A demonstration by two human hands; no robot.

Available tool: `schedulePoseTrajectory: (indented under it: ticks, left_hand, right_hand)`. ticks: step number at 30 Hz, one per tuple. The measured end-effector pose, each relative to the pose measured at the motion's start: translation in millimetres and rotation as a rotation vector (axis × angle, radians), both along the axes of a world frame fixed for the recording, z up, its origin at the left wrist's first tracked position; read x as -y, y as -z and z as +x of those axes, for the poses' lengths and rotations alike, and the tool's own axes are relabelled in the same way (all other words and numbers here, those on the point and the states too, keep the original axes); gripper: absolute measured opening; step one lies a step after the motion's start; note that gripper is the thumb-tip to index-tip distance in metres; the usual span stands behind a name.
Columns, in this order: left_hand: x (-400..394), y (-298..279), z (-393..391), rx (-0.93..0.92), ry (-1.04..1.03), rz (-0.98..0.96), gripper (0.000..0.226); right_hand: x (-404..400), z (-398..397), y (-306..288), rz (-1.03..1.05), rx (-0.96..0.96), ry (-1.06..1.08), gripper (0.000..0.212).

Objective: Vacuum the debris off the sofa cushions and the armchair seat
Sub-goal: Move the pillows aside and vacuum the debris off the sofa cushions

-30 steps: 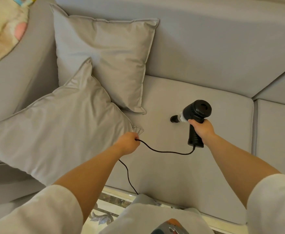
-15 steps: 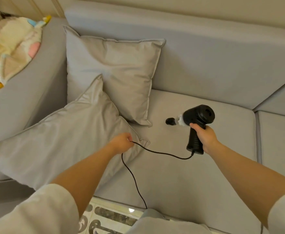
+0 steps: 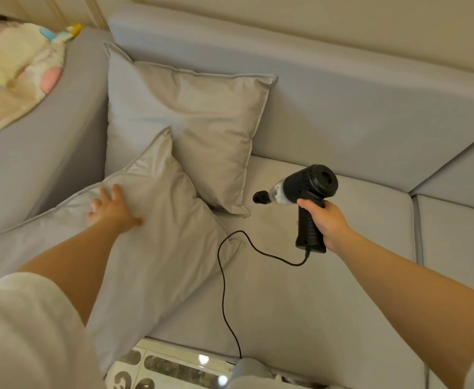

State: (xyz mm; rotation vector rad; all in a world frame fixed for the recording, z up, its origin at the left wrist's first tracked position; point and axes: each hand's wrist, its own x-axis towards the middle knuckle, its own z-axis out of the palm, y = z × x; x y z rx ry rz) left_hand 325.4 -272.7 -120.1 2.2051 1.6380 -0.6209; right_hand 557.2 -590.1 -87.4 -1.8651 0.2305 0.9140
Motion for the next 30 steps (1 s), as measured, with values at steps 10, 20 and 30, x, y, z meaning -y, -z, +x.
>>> schedulePoseTrajectory:
  ticks: [10,20,30]
  left_hand:
    - [37,-1,15,-0.199,0.216,0.065,0.028]
    - [146,-89,114,-0.079,0.764,0.106,0.039]
    - [292,-152,258,0.015,1.085,0.210,0.036]
  right_hand:
    - [17,-5,11,-0.010,-0.014,-0.026,0.032]
    - [98,31,-24,-0.122,0.184,-0.092,0.030]
    - [258,77,-76,-0.057,0.263,0.143,0.024]
